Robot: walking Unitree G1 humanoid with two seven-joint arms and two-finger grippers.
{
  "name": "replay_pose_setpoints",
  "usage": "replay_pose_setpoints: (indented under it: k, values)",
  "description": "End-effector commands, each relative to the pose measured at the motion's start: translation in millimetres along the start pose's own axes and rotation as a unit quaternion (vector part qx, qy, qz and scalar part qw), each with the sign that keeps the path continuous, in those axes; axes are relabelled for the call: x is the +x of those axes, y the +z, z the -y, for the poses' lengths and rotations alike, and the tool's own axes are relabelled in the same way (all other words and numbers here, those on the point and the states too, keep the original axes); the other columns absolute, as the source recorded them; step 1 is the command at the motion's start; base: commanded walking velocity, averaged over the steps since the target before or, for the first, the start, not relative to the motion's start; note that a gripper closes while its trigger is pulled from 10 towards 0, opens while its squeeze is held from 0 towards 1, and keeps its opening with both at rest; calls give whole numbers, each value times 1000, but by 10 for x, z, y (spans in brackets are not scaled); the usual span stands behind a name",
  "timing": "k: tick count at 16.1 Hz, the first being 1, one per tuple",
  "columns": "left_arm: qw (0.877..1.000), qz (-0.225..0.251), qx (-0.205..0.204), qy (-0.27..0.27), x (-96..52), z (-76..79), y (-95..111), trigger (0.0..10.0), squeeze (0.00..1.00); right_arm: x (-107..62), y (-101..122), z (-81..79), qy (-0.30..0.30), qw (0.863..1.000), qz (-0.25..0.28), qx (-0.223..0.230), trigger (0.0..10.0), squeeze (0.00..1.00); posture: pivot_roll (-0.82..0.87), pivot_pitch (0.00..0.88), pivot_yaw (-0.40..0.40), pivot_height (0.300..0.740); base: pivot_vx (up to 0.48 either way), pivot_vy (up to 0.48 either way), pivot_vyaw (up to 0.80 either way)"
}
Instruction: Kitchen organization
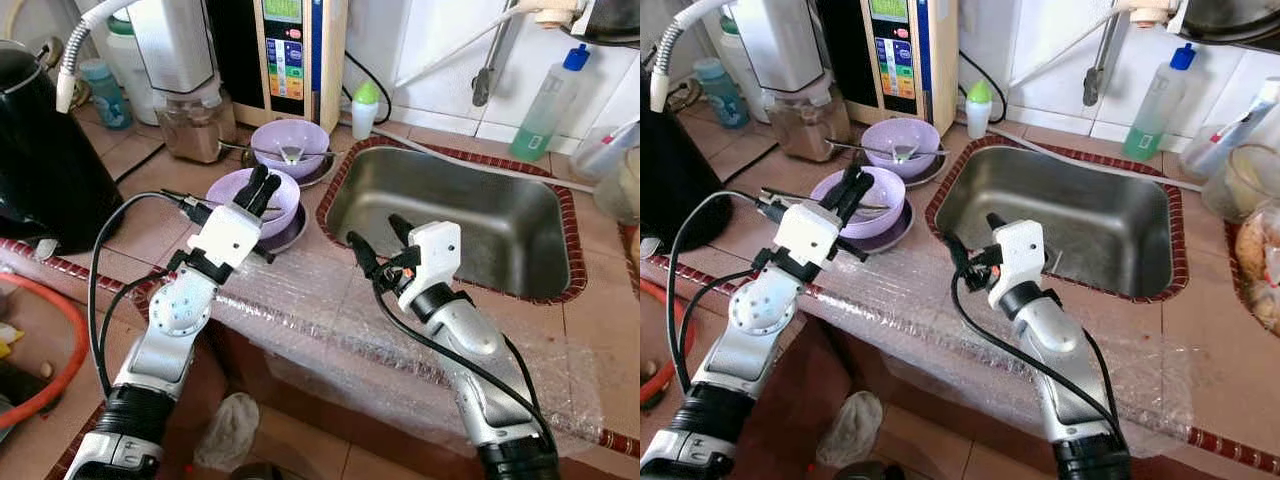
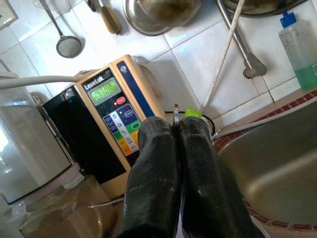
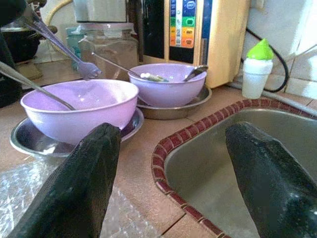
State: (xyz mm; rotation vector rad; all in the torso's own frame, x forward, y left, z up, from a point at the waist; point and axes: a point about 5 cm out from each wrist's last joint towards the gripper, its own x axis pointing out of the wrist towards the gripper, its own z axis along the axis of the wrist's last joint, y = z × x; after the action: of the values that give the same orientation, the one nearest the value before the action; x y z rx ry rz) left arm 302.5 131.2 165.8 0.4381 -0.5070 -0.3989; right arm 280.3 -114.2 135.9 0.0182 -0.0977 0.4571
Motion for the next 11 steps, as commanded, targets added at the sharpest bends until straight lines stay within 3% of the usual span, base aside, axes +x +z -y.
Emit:
replay_pose_setpoints:
  k: [1,4,7,9,11]
  values:
    - [1000,5,4,-1,13,-43,34,0,0,18,15,28,-8,1000,4,-2,10000,0,9,0,35,740,0,0,0]
    - [1000,5,4,4,20,-77,51,0,0,24,11,37,-12,1000,8,-4,10000,0,7,0,37,740,0,0,0]
    - [998,47,-8,30,183,-220,280,0,0,43,42,97,-28,999,17,-19,10000,0,6,0,35,740,0,0,0]
    - [994,77,-61,48,339,-366,483,0,0,68,64,165,-31,998,20,-42,10000,0,10,0,33,740,0,0,0]
    - [989,79,-115,40,434,-419,572,0,0,75,56,196,-21,998,15,-63,10000,0,14,0,33,740,0,0,0]
